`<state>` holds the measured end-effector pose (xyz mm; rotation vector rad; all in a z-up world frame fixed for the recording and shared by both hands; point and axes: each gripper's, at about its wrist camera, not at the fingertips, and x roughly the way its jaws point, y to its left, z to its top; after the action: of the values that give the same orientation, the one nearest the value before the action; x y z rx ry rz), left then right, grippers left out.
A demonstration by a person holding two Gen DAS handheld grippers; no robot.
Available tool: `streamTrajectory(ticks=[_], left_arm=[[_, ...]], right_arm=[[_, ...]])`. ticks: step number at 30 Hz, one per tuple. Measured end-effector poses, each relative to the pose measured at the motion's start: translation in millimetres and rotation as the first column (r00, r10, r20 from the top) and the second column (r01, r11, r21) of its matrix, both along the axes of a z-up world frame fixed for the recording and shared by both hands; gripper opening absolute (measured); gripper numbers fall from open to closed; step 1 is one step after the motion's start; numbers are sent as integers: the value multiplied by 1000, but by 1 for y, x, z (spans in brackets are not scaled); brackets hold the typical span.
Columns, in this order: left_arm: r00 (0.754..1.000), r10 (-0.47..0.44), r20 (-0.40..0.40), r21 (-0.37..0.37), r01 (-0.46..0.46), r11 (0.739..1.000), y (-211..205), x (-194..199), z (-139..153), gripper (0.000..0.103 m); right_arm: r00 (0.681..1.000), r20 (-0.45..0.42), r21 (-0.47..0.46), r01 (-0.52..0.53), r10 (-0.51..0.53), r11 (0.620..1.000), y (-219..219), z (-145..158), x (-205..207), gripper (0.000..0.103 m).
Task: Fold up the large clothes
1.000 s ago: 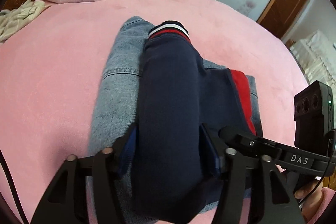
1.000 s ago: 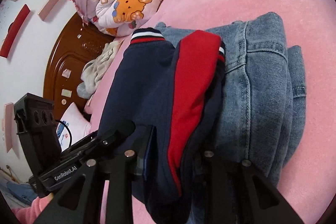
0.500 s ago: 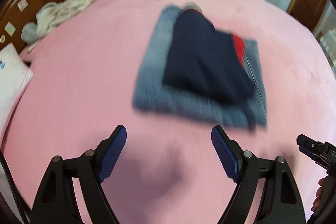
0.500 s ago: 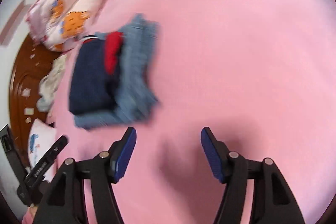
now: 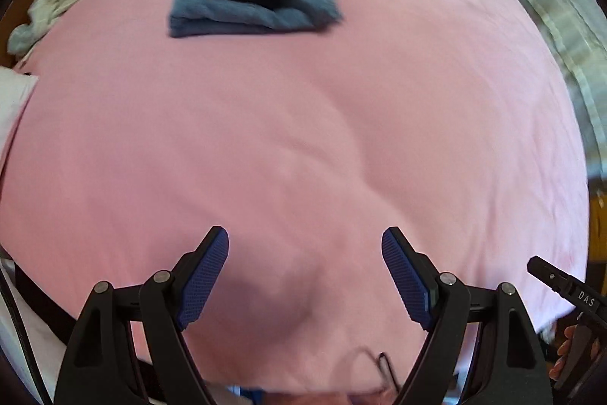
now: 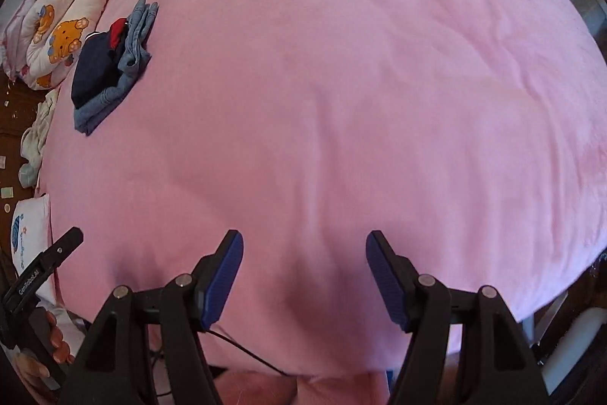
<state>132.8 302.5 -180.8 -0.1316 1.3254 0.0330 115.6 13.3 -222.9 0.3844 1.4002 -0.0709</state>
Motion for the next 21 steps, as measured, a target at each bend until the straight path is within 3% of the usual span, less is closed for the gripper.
streamTrajectory(ticks=[8,11,15,18,21], left_arm=[[986,-125,107,47,120,992,-92,-35,55,82],[981,-119,152,48,113,992,-125,-50,75,83],[982,-102,160,117,83,990,-180,-78,91,83],[983,-93,161,92,79,993,-212,-102,104,83],[979,-112,167,117,93,989,-243,-122,118,83]], right_arm=[[998,65,-56,1,3,998,-44,51,-60,75],[988,136,-97,-54,67,994,-62,67,-73,78],[976,132,-139,-157,175,978,-85,74,-82,79],[960,154,-164,-207,232,965,-100,91,-91,79],[943,174,-174,-253,282,952,-108,112,-100,79]])
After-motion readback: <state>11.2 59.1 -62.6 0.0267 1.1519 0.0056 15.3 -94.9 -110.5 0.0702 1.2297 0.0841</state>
